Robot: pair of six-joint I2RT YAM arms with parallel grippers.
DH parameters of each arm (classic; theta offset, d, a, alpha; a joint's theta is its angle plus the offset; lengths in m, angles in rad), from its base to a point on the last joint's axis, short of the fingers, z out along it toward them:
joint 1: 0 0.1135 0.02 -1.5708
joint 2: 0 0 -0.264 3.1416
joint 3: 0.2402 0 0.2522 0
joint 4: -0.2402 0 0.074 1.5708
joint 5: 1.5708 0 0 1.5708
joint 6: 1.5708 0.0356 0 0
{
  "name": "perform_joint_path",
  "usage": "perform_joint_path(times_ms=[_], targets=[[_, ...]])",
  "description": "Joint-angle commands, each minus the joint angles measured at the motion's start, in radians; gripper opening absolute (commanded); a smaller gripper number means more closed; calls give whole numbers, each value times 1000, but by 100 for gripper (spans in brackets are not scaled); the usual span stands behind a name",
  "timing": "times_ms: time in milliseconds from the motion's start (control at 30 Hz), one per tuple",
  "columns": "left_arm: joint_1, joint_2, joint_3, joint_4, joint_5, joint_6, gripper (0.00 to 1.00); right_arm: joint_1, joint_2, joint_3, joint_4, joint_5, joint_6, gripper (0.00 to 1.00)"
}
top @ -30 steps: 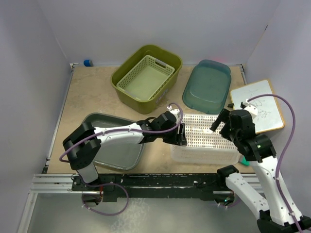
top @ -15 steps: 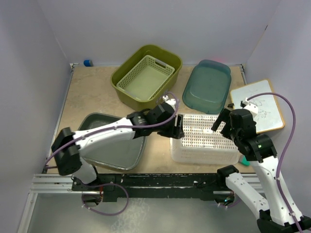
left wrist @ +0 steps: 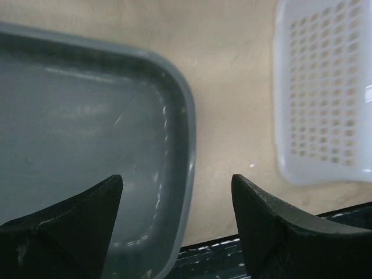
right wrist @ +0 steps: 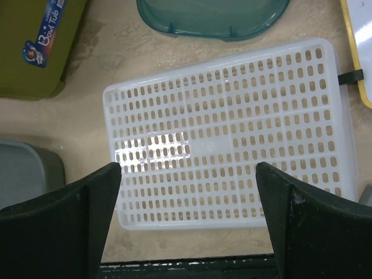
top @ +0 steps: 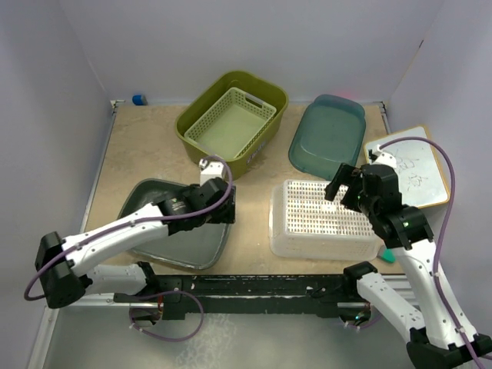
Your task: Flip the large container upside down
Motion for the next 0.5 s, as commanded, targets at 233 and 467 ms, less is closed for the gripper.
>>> perform_joint_path(times_ms=[233,467], targets=[[-31,172,-191,240,82,-23,63,5,21,-3,77,-56,-16,100],[-39,240,-207,301,108,-44,23,5,22,-6,76,-63,-11,100]])
